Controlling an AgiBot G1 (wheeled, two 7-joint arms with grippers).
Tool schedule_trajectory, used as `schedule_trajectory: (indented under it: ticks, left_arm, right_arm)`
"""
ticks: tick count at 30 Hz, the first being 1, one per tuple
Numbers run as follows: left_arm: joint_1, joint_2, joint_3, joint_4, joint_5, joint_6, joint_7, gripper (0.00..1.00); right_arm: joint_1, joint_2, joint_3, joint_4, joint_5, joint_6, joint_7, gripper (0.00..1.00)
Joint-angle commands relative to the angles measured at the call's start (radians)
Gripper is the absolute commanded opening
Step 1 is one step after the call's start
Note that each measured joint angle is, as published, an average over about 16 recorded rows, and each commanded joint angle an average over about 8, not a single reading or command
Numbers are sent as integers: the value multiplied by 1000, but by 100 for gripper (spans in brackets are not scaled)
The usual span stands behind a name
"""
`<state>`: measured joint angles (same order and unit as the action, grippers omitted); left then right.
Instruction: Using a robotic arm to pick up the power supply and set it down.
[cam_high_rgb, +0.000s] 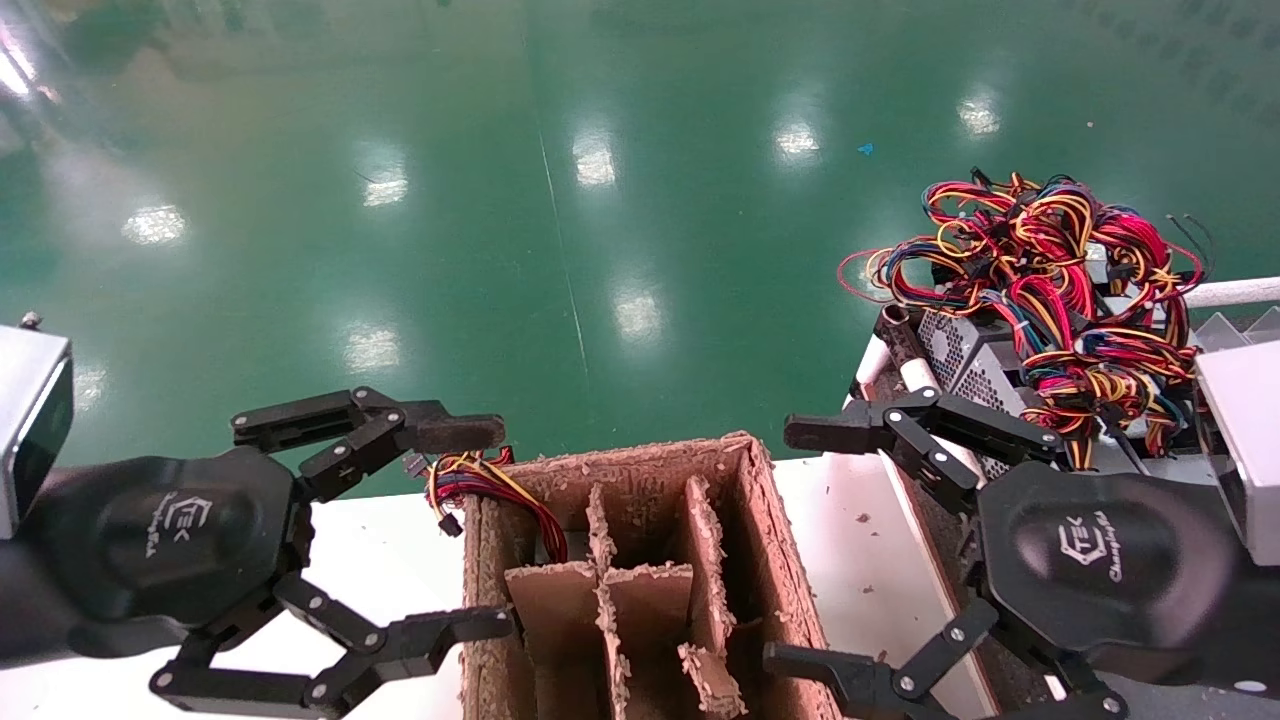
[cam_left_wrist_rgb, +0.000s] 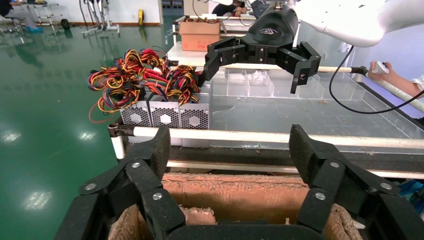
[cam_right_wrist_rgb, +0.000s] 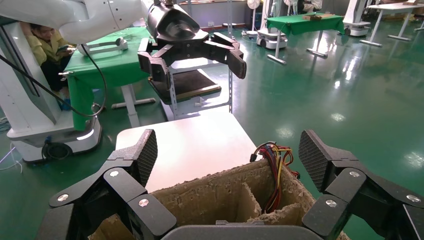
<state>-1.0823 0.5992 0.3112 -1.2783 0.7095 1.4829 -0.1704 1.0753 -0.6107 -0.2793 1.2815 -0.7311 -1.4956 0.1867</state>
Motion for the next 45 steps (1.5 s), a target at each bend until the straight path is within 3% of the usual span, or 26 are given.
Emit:
schedule_trajectory:
  ticks: [1, 32, 40, 45]
  left_arm:
    - [0, 0, 0, 0, 0, 0, 0, 0]
    - [0, 0, 0, 0, 0, 0, 0, 1]
    - [0, 0, 0, 0, 0, 0, 0, 99]
    - [0, 0, 0, 0, 0, 0, 0, 100]
  right_arm:
    - [0, 0, 0, 0, 0, 0, 0, 100]
    - [0, 0, 0, 0, 0, 0, 0, 100]
    - [0, 0, 0, 0, 0, 0, 0, 100]
    - [1, 0, -3, 0, -10, 5, 1, 100]
